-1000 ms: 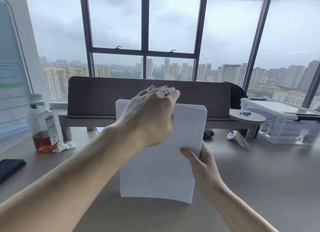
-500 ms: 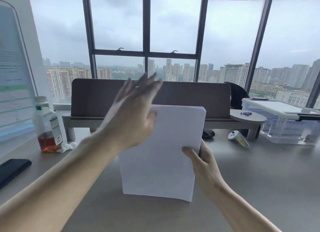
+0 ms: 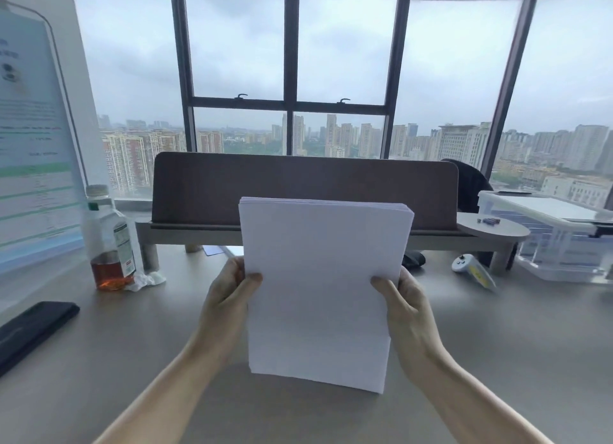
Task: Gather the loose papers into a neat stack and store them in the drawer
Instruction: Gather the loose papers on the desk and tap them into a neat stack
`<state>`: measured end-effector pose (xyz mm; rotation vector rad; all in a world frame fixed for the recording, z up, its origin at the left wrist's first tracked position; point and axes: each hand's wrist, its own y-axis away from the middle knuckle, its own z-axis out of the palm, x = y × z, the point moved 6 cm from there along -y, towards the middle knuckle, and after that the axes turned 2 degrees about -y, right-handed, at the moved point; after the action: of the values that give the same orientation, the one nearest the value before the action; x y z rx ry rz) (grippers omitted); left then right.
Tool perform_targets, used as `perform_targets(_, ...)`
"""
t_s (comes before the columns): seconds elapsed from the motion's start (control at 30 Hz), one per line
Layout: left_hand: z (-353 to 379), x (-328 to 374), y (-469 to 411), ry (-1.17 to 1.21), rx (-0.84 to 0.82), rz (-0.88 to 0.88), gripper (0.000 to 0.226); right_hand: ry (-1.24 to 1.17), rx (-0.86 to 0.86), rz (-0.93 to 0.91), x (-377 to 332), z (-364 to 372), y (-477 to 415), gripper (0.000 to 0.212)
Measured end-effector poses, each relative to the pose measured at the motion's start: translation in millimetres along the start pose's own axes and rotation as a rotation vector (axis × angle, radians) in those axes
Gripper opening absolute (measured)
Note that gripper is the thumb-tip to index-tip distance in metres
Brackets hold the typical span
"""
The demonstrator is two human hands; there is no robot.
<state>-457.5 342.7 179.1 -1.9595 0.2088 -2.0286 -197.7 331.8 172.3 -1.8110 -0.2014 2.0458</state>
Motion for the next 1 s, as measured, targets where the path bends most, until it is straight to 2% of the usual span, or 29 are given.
perform_targets(0.17,11,-10,9,0.002,0.003,-0.036,0.025,0.051,0.025,-0.021,7,8,1,0.021)
perform_targets(0.3,7,-3,7,-0.048,0.024,0.015,0.027,0.124,-0.009,-0.038,-3,8,-6,0.024)
perform_targets(0.4,3,-13,12,-0.036,0.026,-0.008,0.029,0.125,-0.049,-0.020,7,7,-1,0.026)
perform_targets(0.57,3,-32,23,0.030,0.030,-0.036,0.013,0.144,-0.051,0.010,21,6,14,0.032)
perform_targets(0.8,1,-28,20,-0.028,-0.027,0.001,0.020,0.142,-0.071,0.025,20,2,13,0.029)
perform_targets(1.0,0,-37,23,-0.048,-0.052,-0.039,0.029,0.177,-0.089,0.074,29,0,18,0.028)
